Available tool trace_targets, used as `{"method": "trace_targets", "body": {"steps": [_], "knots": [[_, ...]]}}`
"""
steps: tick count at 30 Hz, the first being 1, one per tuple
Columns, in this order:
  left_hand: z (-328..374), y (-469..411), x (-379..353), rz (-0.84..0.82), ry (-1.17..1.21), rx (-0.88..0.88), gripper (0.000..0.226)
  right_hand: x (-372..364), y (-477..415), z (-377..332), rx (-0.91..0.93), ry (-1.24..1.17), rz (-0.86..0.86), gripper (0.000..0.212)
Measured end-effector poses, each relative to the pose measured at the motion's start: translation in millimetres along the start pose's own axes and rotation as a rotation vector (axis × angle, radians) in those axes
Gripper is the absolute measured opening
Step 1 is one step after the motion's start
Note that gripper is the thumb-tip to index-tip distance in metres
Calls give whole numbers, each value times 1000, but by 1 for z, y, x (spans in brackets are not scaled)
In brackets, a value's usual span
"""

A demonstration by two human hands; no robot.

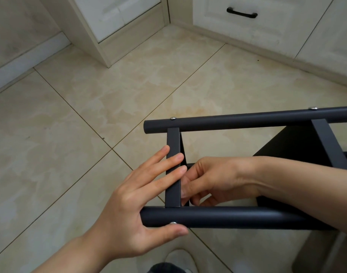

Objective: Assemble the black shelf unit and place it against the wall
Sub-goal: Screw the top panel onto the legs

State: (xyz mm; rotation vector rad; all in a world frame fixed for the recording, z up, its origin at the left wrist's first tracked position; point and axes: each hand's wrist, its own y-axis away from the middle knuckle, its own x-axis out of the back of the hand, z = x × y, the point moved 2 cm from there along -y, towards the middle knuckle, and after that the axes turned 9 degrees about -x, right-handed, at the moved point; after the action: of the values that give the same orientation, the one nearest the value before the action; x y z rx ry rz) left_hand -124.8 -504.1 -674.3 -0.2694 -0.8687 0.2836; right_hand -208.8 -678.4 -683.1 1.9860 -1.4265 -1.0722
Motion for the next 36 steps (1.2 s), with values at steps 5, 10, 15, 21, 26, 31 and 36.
{"method": "trace_targets", "body": {"steps": [5,10,15,21,26,31,36], "knots": [[0,0,0,-13,20,7,77,-2,1,-2,9,87,37,16],[2,0,0,-12,18,12,74,-6,-5,0,-12,144,72,18],[2,-1,0,-20,9,14,74,-3,-3,0,-24,164,71,18],[2,-2,-1,-23,5,5,75,0,-3,0,-39,155,43,16],[2,-1,0,-21,9,2,75,-2,-7,2,-46,116,29,21],[2,-2,-1,-22,3,-6,75,-1,-7,0,5,110,18,21],[2,-2,0,-20,0,-4,74,3,-3,-1,-15,87,-26,13]]}}
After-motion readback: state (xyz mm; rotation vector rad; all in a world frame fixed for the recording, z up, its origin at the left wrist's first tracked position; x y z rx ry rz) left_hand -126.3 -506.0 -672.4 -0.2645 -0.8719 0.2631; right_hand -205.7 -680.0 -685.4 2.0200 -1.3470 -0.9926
